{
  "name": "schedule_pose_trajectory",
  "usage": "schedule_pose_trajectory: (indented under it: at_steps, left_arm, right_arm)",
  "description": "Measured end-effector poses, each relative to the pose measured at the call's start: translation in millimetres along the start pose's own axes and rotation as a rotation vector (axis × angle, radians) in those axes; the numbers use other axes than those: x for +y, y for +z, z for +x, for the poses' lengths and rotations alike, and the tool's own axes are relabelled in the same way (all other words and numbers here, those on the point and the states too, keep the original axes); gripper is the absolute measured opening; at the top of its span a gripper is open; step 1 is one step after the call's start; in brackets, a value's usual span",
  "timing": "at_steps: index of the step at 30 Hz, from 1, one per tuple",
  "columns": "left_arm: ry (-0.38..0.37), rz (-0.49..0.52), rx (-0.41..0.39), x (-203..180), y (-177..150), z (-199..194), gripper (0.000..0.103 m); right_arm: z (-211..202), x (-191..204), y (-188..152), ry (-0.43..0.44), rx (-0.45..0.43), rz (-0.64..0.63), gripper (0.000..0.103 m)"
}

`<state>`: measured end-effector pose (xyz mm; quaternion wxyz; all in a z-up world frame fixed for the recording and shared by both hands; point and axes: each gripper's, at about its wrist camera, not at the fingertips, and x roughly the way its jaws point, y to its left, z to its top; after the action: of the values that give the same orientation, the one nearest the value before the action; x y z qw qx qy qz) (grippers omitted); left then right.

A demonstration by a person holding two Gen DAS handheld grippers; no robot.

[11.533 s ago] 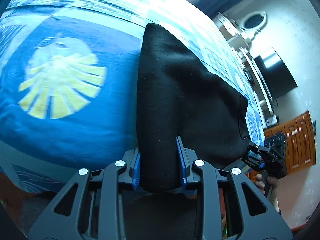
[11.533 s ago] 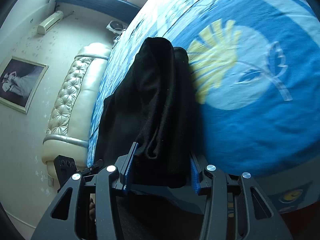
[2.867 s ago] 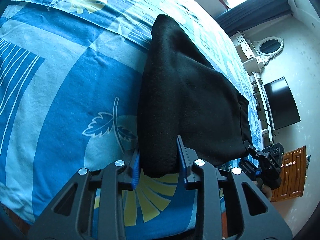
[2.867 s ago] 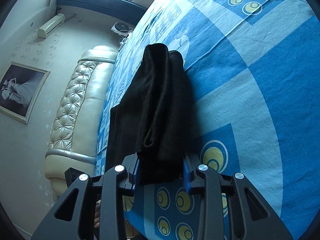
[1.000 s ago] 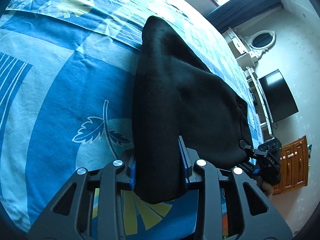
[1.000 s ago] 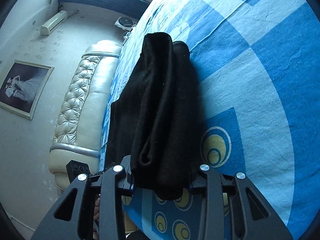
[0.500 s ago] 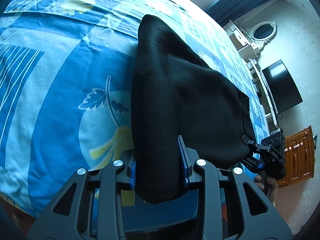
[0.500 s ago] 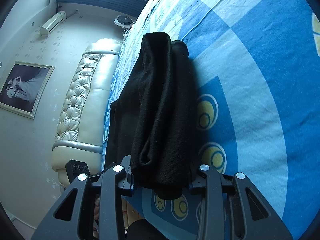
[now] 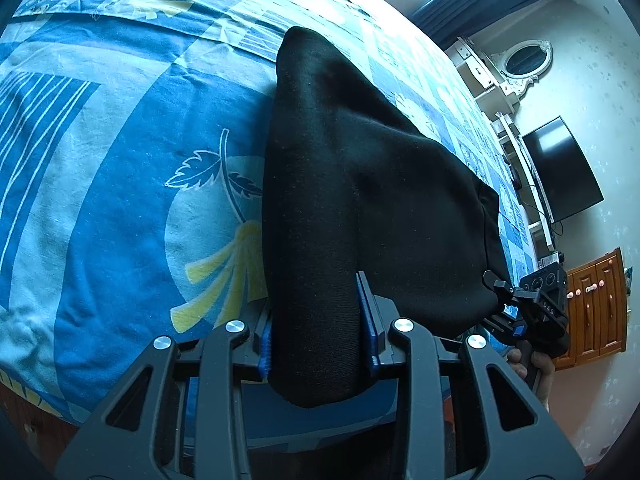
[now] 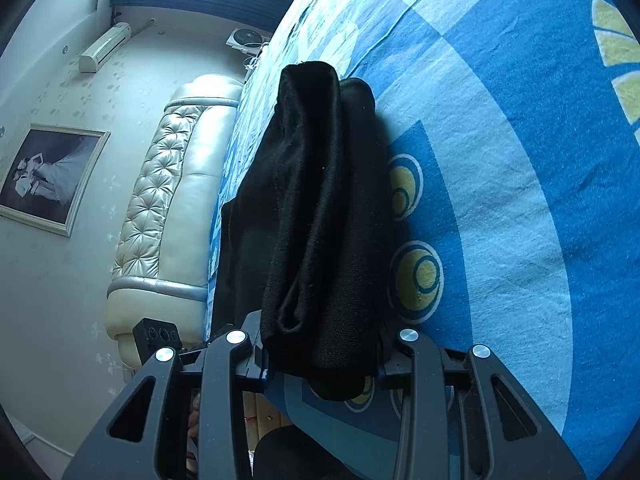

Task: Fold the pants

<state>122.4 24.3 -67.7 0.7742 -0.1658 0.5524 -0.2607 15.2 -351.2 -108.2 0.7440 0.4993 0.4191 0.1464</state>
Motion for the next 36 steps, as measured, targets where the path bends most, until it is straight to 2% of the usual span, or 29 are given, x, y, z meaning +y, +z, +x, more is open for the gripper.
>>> schedule_pose_trajectory:
  at_steps: [10, 13, 16, 17, 18, 21, 25, 30, 36]
  left_arm:
    - [-0.009, 0.011, -0.006, 2, -8, 2, 0.038]
    - [-0.016, 0.025, -0.01, 1, -9, 0, 0.042]
    - [-0.023, 0.055, -0.035, 1, -11, -2, 0.057]
    - [-0.024, 0.059, -0.045, 2, -12, -2, 0.069]
    - [-0.041, 0.056, -0.054, 4, -12, -1, 0.074]
    - [-0.085, 0.054, -0.063, 5, -14, -1, 0.085]
    - [-0.108, 0.054, -0.062, 3, -13, 0, 0.088]
    - [-0.135, 0.021, -0.056, 8, -11, 1, 0.089]
    - [-0.103, 0.038, -0.049, 4, -12, 1, 0.089]
  right_arm:
    - [1, -6, -3, 0.013, -0.002, 0.004, 0.036]
    - [0, -8, -4, 0.017, -0.004, 0.007, 0.036]
    - [-2, -9, -4, 0.051, -0.009, 0.018, 0.043]
    - [-3, -11, -5, 0.066, -0.013, 0.024, 0.044]
    - [-3, -11, -5, 0.088, -0.017, 0.031, 0.049]
    - [-6, -12, -5, 0.149, -0.027, 0.043, 0.06]
    - [-5, -8, -5, 0.179, -0.035, 0.037, 0.07]
    - [-4, -7, -6, 0.189, -0.035, 0.039, 0.072]
    - [-9, -14, -3, 0.228, -0.035, 0.074, 0.072]
